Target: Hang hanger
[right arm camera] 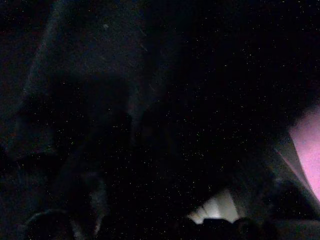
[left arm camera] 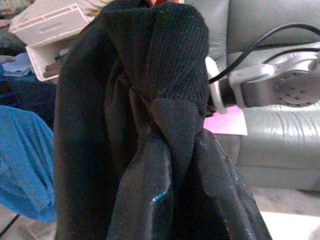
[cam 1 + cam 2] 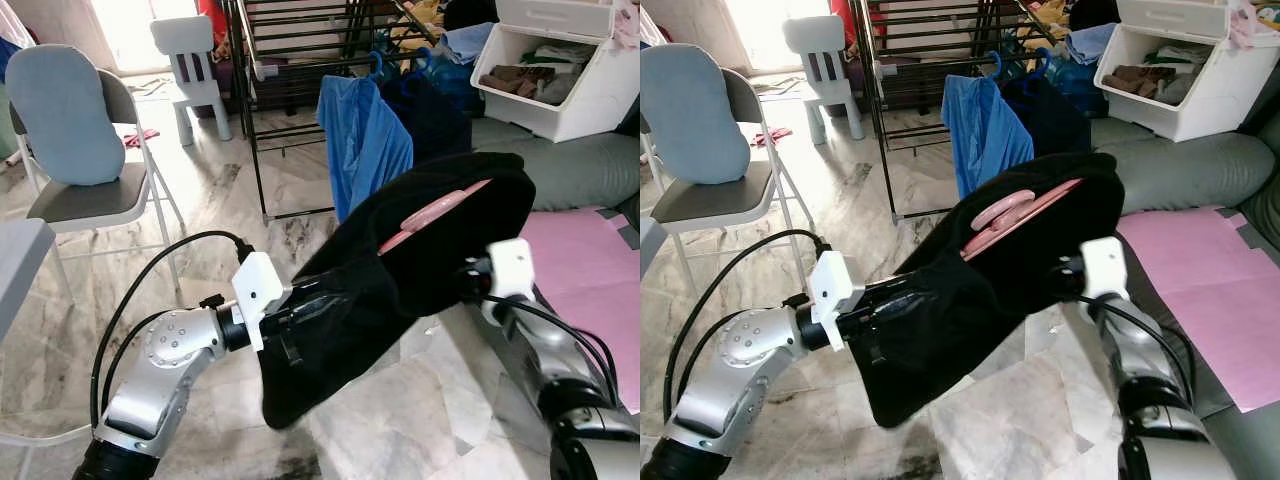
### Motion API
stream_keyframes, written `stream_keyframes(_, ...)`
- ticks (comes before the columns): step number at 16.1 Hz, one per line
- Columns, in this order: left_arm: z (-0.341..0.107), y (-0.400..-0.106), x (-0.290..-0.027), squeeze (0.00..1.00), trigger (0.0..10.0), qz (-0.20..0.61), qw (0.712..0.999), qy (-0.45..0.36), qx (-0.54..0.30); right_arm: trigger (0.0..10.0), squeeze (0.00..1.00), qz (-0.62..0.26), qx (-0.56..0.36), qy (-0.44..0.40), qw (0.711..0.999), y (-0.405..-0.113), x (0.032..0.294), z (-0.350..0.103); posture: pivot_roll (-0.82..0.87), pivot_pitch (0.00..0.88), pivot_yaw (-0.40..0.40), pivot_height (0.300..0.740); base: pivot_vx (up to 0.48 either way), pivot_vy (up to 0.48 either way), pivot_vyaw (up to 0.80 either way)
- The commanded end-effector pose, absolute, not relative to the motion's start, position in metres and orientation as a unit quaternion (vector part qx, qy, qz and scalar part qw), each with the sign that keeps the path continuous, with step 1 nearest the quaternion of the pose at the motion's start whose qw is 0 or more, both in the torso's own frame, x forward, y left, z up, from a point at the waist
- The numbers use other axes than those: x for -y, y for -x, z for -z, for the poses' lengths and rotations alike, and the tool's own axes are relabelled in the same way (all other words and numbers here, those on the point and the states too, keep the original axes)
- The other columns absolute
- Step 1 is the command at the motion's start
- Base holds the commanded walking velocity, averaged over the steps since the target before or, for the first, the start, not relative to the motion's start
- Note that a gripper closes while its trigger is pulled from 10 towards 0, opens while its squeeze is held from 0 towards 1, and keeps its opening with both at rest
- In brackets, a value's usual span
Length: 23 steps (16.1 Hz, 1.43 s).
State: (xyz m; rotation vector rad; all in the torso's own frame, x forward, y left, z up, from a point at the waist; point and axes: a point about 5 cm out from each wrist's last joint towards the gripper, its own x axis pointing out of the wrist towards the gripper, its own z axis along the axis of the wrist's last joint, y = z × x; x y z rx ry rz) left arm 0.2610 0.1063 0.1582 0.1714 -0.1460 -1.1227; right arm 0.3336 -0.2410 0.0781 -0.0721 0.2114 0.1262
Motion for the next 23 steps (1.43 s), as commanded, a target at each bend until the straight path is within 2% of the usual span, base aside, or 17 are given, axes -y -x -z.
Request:
stream_keyframes(1, -0.169, -0.260, -0.109, 0.00, 0.0, 0.526, 0.841, -0.080, 0.094, 0.0, 0.00, -0.039, -0.124, 0.015, 0.991, -0.325, 0.256, -0.070, -0.06, 0.000, -0.032, 0.740, 0.000, 0.000, 0.00)
stream_keyframes(6, -0.167, -0.267, -0.110, 0.00, 0.0, 0.515, 0.848, -0.080, 0.095, 0.0, 0.00, 0.025, -0.097, 0.035, 0.994, -0.309, 0.286, -0.073, -0.09, 0.000, -0.027, 0.740, 0.000, 0.000, 0.00)
stream_keyframes(14, -0.166, -0.271, -0.113, 0.00, 0.0, 0.503, 0.855, -0.081, 0.096, 0.0, 0.00, 0.004, -0.065, 0.023, 0.998, -0.324, 0.275, -0.089, -0.08, 0.000, -0.036, 0.740, 0.000, 0.000, 0.00)
stream_keyframes(19, -0.157, -0.276, -0.114, 0.00, 0.0, 0.489, 0.863, -0.089, 0.085, 0.0, 0.00, 0.017, 0.008, 0.034, 0.999, -0.331, 0.276, -0.117, -0.09, 0.000, -0.029, 0.740, 0.000, 0.000, 0.00)
stream_keyframes(21, -0.151, -0.285, -0.116, 0.00, 0.0, 0.459, 0.878, -0.114, 0.070, 0.0, 0.00, -0.015, 0.051, 0.054, 0.997, -0.333, 0.264, -0.133, -0.09, 0.000, -0.028, 0.740, 0.000, 0.000, 0.00)
stream_keyframes(23, -0.148, -0.295, -0.116, 0.00, 0.0, 0.429, 0.894, -0.115, 0.063, 0.0, 0.00, -0.115, 0.080, 0.074, 0.987, -0.329, 0.235, -0.143, -0.11, 0.000, -0.026, 0.740, 0.000, 0.000, 0.00)
